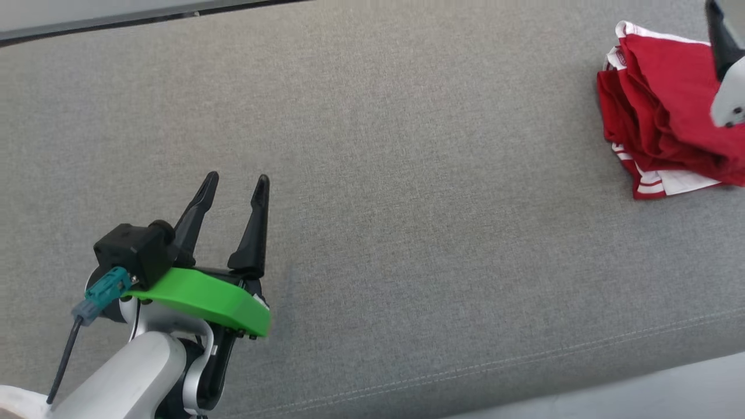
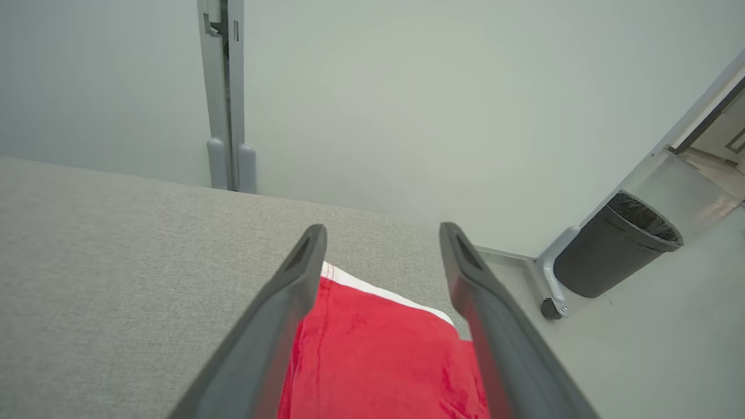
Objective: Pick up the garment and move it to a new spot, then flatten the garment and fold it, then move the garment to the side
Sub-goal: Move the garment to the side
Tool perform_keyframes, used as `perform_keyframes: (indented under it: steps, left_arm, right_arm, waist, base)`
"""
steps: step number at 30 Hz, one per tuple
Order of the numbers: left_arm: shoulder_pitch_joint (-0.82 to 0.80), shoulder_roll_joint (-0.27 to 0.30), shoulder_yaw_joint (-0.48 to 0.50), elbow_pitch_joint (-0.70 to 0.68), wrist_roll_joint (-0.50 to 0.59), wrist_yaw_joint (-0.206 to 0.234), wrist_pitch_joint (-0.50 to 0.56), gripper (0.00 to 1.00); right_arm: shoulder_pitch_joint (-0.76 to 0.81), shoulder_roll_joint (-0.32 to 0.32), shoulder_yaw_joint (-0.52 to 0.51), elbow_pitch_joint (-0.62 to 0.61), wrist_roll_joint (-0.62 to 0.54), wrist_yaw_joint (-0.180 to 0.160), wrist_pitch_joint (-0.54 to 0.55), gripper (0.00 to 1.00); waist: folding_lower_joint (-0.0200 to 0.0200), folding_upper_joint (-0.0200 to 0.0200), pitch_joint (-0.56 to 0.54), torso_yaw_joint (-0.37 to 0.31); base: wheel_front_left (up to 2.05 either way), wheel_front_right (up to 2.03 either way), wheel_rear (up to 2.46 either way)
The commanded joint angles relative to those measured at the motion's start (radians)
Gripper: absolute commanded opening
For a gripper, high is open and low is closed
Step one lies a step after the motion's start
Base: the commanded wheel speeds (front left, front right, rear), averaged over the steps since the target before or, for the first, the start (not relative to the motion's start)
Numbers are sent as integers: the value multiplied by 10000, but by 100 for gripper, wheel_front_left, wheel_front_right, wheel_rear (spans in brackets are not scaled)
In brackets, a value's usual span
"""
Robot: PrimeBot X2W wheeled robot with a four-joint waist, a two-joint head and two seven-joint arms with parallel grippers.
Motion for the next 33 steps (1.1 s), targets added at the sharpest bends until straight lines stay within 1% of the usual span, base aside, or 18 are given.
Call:
perform_keyframes:
  steps: [1, 7, 12, 16, 19, 20, 26, 33]
  left_arm:
    - [183, 31, 54, 180, -17, -56, -139, 100]
    - [635, 37, 377, 672, -244, -169, -526, 100]
    - [1106, 53, 614, 1172, -384, -285, -765, 100]
    - [1562, 53, 769, 1697, -612, -292, -828, 100]
    - [1868, 99, 858, 2047, -749, -340, -840, 100]
    - [1868, 99, 858, 2047, -749, -340, -840, 100]
    - [2362, 141, 1026, 2491, -789, -386, -927, 100]
    - [2802, 172, 1224, 2586, -638, -528, -974, 100]
  right_arm:
    - [478, 193, -321, -136, 75, -15, -30, 100]
    - [1775, 807, -1513, -662, -274, -15, -29, 100]
    - [2917, 1341, -2471, -1344, -802, -15, -31, 100]
    - [3810, 1716, -3229, -1814, -1368, -15, -31, 100]
    - [4422, 1908, -3879, -2164, -1939, -15, -31, 100]
    - [4422, 1908, -3879, -2164, -1939, -15, -31, 100]
    - [5814, 2448, -5466, -3001, -2912, -15, -31, 100]
    - [7509, 3352, -7051, -4217, -4168, -12, 32, 100]
  waist:
    - [0, 0, -816, 181]
    - [0, 0, -1587, 463]
    - [0, 0, -2166, 698]
    - [0, 0, -2583, 897]
    - [0, 0, -2764, 1053]
    - [0, 0, -2764, 1053]
    - [0, 0, -3015, 1369]
    - [0, 0, -3222, 1653]
  base:
    - [0, 0, 0]
    - [0, 0, 0]
    - [0, 0, 0]
    - [0, 0, 0]
    - [0, 0, 0]
    - [0, 0, 0]
    - [0, 0, 0]
    - [0, 0, 0]
